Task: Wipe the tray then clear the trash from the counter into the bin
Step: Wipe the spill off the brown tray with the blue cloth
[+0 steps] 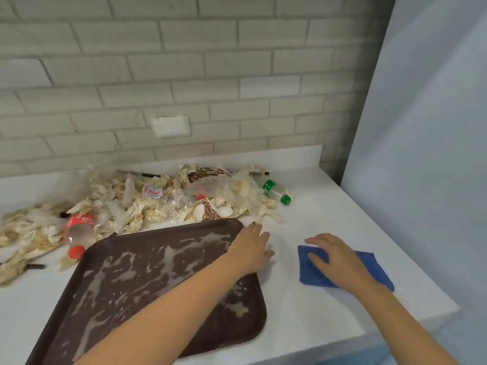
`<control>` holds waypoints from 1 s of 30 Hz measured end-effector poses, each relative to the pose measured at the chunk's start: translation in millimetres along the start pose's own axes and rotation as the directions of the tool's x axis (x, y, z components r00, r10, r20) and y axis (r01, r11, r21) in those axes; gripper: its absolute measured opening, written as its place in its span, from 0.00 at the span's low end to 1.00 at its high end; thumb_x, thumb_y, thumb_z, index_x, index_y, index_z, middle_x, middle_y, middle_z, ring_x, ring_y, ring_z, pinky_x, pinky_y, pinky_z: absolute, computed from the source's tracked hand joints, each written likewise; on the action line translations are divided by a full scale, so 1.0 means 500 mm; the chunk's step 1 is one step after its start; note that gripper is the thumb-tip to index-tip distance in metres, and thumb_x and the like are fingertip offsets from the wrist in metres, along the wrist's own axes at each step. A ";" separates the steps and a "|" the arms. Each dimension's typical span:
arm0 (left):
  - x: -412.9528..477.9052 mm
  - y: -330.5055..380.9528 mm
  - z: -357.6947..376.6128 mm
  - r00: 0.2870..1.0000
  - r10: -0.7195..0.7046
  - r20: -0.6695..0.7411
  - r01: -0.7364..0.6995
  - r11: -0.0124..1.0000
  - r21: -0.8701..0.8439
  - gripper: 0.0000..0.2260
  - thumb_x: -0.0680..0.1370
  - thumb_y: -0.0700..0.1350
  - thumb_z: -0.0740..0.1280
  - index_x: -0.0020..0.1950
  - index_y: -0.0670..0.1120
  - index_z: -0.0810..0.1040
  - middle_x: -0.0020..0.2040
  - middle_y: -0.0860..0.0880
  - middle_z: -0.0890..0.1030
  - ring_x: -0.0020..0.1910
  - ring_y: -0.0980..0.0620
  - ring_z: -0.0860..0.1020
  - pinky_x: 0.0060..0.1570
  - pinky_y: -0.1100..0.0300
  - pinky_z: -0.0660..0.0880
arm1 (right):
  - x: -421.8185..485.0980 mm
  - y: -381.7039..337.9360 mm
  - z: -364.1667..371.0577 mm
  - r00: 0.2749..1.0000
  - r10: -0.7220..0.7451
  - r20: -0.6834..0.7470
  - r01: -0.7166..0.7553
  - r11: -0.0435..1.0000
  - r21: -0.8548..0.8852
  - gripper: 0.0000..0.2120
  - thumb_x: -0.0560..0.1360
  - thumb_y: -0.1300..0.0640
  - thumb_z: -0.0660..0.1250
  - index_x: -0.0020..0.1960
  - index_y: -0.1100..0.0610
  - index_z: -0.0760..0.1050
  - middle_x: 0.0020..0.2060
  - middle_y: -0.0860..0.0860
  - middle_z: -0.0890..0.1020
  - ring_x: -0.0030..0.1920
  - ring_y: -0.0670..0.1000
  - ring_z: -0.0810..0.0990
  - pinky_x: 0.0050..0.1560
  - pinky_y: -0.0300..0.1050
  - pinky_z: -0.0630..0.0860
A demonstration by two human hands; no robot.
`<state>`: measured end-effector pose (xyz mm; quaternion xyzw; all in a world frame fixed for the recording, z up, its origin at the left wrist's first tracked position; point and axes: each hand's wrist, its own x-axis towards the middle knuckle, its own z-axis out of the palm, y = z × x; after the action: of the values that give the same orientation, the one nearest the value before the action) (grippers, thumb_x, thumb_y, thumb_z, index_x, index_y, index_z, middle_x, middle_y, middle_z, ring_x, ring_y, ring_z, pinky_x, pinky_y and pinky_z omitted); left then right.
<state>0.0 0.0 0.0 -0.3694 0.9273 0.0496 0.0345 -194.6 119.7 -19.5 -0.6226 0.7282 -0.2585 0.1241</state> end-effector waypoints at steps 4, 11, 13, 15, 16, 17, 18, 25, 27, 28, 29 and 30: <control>0.027 0.048 0.037 0.993 -0.021 0.119 0.015 0.999 0.049 0.26 0.82 0.55 0.52 0.77 0.43 0.54 0.77 0.40 0.51 0.76 0.41 0.49 0.74 0.49 0.51 | -0.056 0.060 0.001 0.982 0.184 0.047 -0.175 0.973 -0.150 0.24 0.77 0.44 0.61 0.71 0.50 0.67 0.72 0.48 0.63 0.72 0.49 0.62 0.72 0.43 0.56; 0.064 0.088 0.095 0.956 -0.080 0.284 0.074 0.997 0.033 0.27 0.83 0.54 0.49 0.78 0.45 0.43 0.77 0.41 0.40 0.76 0.40 0.43 0.74 0.48 0.48 | -0.085 0.113 0.038 0.966 0.206 0.156 -0.153 0.943 -0.294 0.56 0.52 0.18 0.26 0.76 0.42 0.41 0.77 0.48 0.43 0.76 0.47 0.39 0.74 0.52 0.34; 0.068 0.101 0.086 0.961 -0.130 0.243 0.149 0.987 -0.062 0.24 0.83 0.51 0.51 0.77 0.43 0.52 0.77 0.39 0.49 0.75 0.38 0.51 0.73 0.48 0.55 | -0.085 0.119 0.042 0.970 0.206 0.132 -0.163 0.946 -0.281 0.56 0.54 0.19 0.25 0.76 0.43 0.44 0.77 0.48 0.45 0.76 0.47 0.41 0.74 0.51 0.35; 0.075 0.124 0.077 0.961 -0.224 0.159 0.255 0.942 -0.216 0.20 0.82 0.51 0.52 0.69 0.41 0.67 0.68 0.40 0.64 0.67 0.40 0.64 0.66 0.50 0.65 | -0.083 0.125 0.044 0.973 0.206 0.105 -0.173 0.950 -0.262 0.56 0.55 0.19 0.25 0.76 0.43 0.50 0.77 0.48 0.50 0.76 0.48 0.45 0.74 0.49 0.38; 0.078 0.142 0.074 0.946 -0.291 0.142 0.322 0.889 -0.326 0.20 0.82 0.52 0.53 0.64 0.41 0.71 0.64 0.41 0.68 0.64 0.41 0.68 0.62 0.51 0.68 | -0.082 0.127 0.046 0.977 0.202 0.072 -0.180 0.955 -0.236 0.55 0.56 0.20 0.25 0.75 0.43 0.53 0.77 0.49 0.52 0.76 0.48 0.48 0.74 0.48 0.39; 0.080 0.160 0.071 0.925 -0.346 0.158 0.380 0.817 -0.434 0.21 0.81 0.55 0.55 0.61 0.40 0.74 0.61 0.41 0.72 0.61 0.42 0.71 0.59 0.51 0.70 | -0.081 0.126 0.046 0.978 0.203 0.049 -0.189 0.959 -0.209 0.54 0.57 0.20 0.27 0.75 0.43 0.56 0.76 0.49 0.55 0.76 0.48 0.51 0.74 0.47 0.41; 0.081 0.180 0.070 0.905 -0.372 0.205 0.424 0.749 -0.510 0.23 0.79 0.57 0.58 0.59 0.39 0.76 0.59 0.41 0.74 0.59 0.42 0.74 0.56 0.52 0.72 | -0.080 0.125 0.047 0.978 0.205 0.026 -0.196 0.962 -0.189 0.52 0.59 0.21 0.28 0.74 0.43 0.58 0.76 0.49 0.57 0.76 0.48 0.52 0.74 0.46 0.42; 0.074 0.226 0.014 0.903 -0.241 0.355 0.412 0.256 -0.875 0.07 0.73 0.45 0.66 0.44 0.42 0.73 0.41 0.46 0.77 0.39 0.53 0.75 0.37 0.63 0.72 | -0.092 0.089 0.032 0.971 0.233 0.046 -0.237 0.961 0.141 0.20 0.79 0.42 0.57 0.69 0.38 0.61 0.73 0.49 0.64 0.74 0.47 0.57 0.75 0.48 0.48; 0.062 0.226 -0.025 0.914 -0.222 0.339 0.366 0.091 -0.926 0.15 0.69 0.47 0.67 0.52 0.41 0.73 0.51 0.42 0.79 0.49 0.47 0.78 0.51 0.54 0.77 | -0.091 0.055 0.015 0.956 0.287 0.069 -0.281 0.815 0.506 0.22 0.75 0.48 0.59 0.68 0.38 0.61 0.69 0.48 0.69 0.68 0.47 0.67 0.66 0.39 0.64; 0.056 0.221 -0.043 0.918 -0.228 0.325 0.342 0.041 -0.939 0.16 0.68 0.47 0.67 0.53 0.42 0.73 0.54 0.41 0.79 0.53 0.45 0.78 0.56 0.49 0.76 | -0.086 0.036 0.008 0.946 0.315 0.075 -0.288 0.709 0.644 0.25 0.72 0.50 0.57 0.68 0.40 0.61 0.67 0.47 0.70 0.64 0.44 0.70 0.58 0.33 0.66; 0.050 0.214 -0.060 0.922 -0.239 0.305 0.315 0.003 -0.949 0.14 0.70 0.46 0.67 0.52 0.43 0.73 0.54 0.41 0.79 0.55 0.44 0.78 0.59 0.47 0.75 | -0.079 0.019 0.003 0.937 0.339 0.082 -0.286 0.615 0.735 0.27 0.70 0.54 0.57 0.69 0.42 0.61 0.67 0.46 0.69 0.63 0.42 0.70 0.54 0.29 0.67; 0.041 0.205 -0.080 0.924 -0.247 0.292 0.290 -0.043 -0.956 0.10 0.72 0.45 0.67 0.51 0.43 0.73 0.53 0.42 0.79 0.55 0.44 0.77 0.59 0.45 0.74 | -0.070 0.003 -0.001 0.932 0.353 0.084 -0.270 0.518 0.812 0.27 0.72 0.57 0.58 0.70 0.45 0.62 0.67 0.46 0.70 0.63 0.43 0.70 0.55 0.30 0.67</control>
<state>-86.4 55.5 44.5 -0.4587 0.5346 0.6783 -0.2090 -189.1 154.0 -24.8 -0.3427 0.6323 -0.5641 0.4056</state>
